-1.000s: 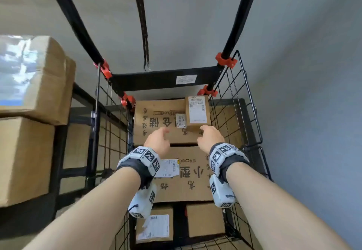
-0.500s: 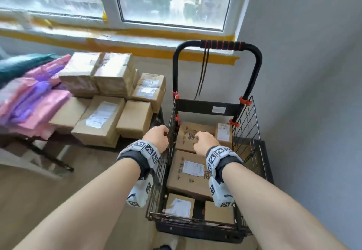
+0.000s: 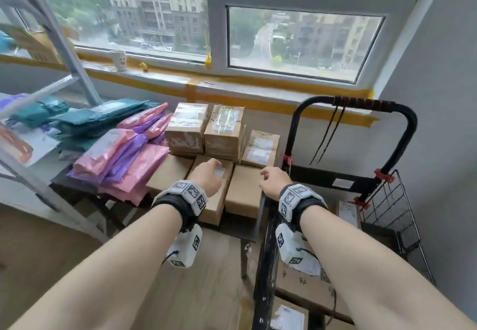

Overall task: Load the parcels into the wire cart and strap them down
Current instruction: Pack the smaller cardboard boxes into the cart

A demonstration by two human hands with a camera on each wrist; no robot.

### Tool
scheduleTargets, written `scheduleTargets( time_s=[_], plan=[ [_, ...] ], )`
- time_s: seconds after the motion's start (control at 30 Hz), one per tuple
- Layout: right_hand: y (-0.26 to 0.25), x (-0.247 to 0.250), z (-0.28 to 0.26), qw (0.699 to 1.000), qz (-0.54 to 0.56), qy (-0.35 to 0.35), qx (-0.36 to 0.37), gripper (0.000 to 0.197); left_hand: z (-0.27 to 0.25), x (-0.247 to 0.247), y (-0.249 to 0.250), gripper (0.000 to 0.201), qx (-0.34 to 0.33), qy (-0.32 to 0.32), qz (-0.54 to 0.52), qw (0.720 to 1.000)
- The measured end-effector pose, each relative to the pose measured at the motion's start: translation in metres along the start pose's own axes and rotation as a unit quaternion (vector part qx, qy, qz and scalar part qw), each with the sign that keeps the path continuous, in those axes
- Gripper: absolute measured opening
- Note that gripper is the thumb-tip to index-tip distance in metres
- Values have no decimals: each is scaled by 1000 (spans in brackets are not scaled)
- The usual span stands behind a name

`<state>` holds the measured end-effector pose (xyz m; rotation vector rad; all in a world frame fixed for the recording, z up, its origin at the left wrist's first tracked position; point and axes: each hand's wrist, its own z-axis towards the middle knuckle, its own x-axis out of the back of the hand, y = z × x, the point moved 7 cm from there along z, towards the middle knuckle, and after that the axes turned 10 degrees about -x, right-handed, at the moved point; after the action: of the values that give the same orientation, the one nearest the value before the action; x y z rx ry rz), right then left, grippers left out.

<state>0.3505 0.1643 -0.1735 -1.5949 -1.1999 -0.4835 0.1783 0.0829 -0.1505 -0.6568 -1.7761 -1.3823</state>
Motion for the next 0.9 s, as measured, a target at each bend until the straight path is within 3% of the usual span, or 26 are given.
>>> scheduleTargets(
  time_s=[0.17,0.37,0.47,0.67,0.9],
  plan=[
    [-51,-6,49,997,69,10,-33,40,53,40,-41,42,-8,14,-71,997],
    [-90,-9,107,988,133,35,-64,58,121,53,-76,43,-29,4,-112,993],
    [-95,-12,134,978,186,40,-84,69,148,51,-82,44,-32,11,-146,989],
    [-103,-22,178,959,258,38,-109,68,177,33,-84,46,-36,-19,-148,988],
    [-90,-25,187,927,357,35,-112,67,189,23,-74,50,-41,-36,-180,982]
  ],
)
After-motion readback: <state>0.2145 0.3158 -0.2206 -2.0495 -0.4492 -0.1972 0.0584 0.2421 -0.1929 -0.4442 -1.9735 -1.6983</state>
